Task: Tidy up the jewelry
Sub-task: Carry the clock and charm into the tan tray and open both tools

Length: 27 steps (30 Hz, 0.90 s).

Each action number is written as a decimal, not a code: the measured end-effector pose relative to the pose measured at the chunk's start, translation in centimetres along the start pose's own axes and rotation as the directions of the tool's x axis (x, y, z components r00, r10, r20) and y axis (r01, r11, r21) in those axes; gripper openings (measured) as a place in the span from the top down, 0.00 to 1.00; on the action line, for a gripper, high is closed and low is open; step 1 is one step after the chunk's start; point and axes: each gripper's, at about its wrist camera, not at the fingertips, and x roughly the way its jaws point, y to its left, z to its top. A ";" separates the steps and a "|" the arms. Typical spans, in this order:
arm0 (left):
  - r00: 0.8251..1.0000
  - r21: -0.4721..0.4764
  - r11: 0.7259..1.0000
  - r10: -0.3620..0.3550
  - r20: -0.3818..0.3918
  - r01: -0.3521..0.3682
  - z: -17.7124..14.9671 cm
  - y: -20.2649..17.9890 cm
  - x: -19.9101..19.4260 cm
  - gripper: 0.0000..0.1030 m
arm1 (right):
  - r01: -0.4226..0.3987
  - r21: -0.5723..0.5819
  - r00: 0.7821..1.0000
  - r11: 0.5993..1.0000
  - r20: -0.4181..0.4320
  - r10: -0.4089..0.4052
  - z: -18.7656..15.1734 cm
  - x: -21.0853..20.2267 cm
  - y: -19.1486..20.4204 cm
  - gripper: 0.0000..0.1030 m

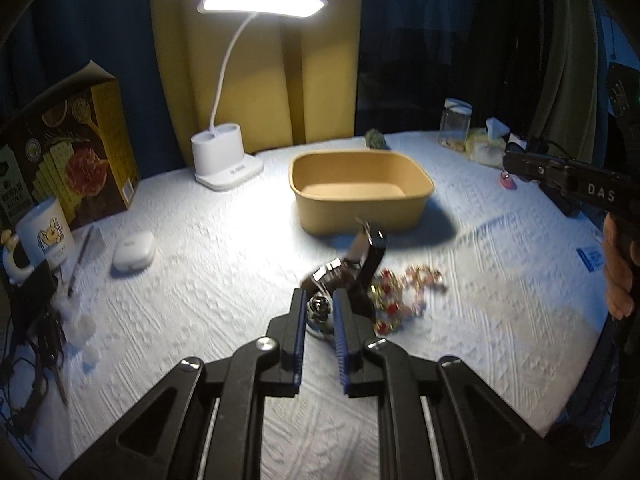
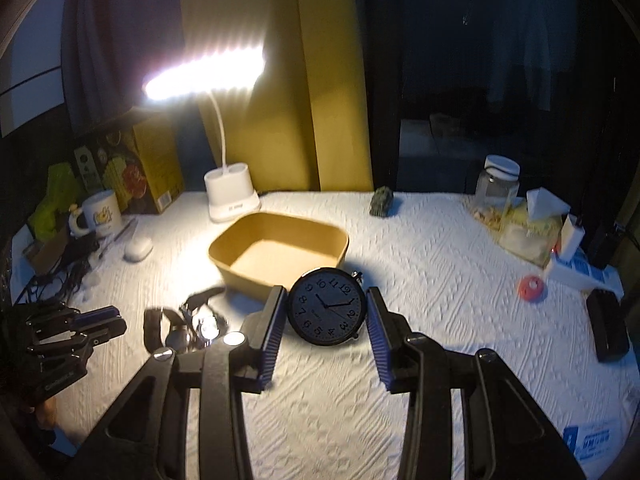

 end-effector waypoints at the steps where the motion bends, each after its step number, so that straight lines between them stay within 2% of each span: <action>1: 1.000 -0.003 1.000 0.000 0.003 0.000 0.3 0.2 0.0 0.88 | -0.001 -0.001 1.000 1.000 0.003 0.001 0.4 0.2 -0.1 0.64; 11: 0.999 -0.006 1.000 -0.006 0.046 0.006 4.2 1.4 1.8 0.88 | -0.042 -0.007 0.999 0.999 -0.018 0.042 3.5 4.4 -0.1 0.64; 21: 0.999 0.004 1.000 -0.020 0.030 0.019 8.1 2.0 6.3 0.88 | -0.094 0.009 0.992 0.995 -0.080 0.095 4.7 10.4 0.0 0.64; 27: 0.999 0.009 0.999 -0.050 0.005 0.050 9.6 2.1 9.3 0.88 | -0.125 0.013 0.986 0.992 -0.107 0.125 4.6 12.7 -0.2 0.64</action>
